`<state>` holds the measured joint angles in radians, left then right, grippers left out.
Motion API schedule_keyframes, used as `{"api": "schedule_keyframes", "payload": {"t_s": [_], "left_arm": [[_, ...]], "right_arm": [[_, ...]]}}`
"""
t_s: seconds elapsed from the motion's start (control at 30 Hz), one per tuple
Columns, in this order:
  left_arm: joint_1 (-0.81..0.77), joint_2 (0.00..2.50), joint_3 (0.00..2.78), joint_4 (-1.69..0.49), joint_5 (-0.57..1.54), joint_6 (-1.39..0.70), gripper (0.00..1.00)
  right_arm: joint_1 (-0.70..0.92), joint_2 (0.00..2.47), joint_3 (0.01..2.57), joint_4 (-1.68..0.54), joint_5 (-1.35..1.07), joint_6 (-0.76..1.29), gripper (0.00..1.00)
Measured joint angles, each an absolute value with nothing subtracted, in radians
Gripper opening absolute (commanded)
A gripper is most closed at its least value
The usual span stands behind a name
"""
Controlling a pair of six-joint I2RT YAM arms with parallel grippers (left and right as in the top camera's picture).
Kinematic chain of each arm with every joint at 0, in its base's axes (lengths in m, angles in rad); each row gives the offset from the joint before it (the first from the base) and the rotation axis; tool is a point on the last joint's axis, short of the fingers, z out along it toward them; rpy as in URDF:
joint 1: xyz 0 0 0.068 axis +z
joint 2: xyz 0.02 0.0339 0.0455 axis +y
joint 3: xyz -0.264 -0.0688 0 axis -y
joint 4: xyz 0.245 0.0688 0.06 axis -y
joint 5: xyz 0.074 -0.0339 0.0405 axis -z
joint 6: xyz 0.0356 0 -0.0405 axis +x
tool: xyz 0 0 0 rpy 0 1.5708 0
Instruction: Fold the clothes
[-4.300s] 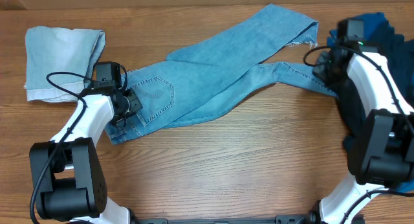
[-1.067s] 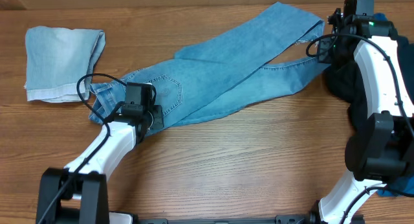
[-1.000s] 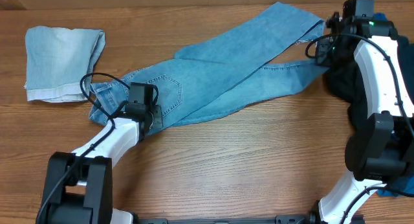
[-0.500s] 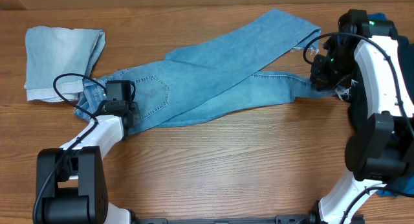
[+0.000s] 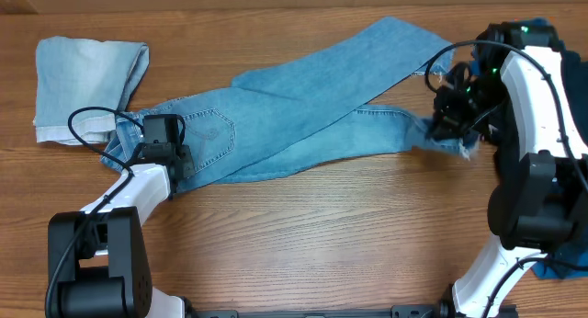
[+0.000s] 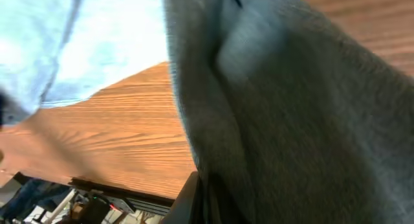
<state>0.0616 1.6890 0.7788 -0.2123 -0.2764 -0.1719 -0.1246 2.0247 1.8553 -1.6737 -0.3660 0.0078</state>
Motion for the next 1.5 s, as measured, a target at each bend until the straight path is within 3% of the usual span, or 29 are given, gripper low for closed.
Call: {"api": "schedule_keyframes", "payload": {"t_s": [0.3,0.53,0.83,1.03,1.07,1.1,1.17,1.3,1.5], "left_arm": [[0.062,1.689,0.779,-0.216,-0.274,-0.172,0.04],[0.067,1.689,0.785,-0.231,-0.265,-0.172,0.04],[0.067,1.689,0.786,-0.232,-0.262,-0.172,0.04],[0.067,1.689,0.786,-0.232,-0.262,-0.172,0.04],[0.067,1.689,0.786,-0.232,-0.262,-0.172,0.04],[0.067,1.689,0.786,-0.232,-0.262,-0.172,0.04],[0.067,1.689,0.786,-0.232,-0.262,-0.172,0.04],[0.067,1.689,0.786,-0.235,-0.262,-0.172,0.04],[0.067,1.689,0.788,-0.241,-0.262,-0.172,0.04]], "right_arm": [[-0.124,2.014,1.885,-1.694,-0.268,0.150,0.04],[-0.133,1.739,1.542,-1.681,-0.228,0.135,0.04],[-0.201,1.847,1.519,-1.102,-0.262,0.180,0.04],[-0.199,1.906,1.518,-0.930,-0.152,0.276,0.04],[-0.199,1.917,1.518,-0.927,-0.153,0.288,0.27],[-0.197,1.922,1.518,-0.919,-0.152,0.294,0.81],[-0.196,1.922,1.518,-0.863,-0.153,0.303,0.99],[-0.197,1.922,1.518,-0.738,-0.177,0.219,1.00],[-0.355,1.892,1.518,-0.846,-0.196,-0.014,1.00]]}}
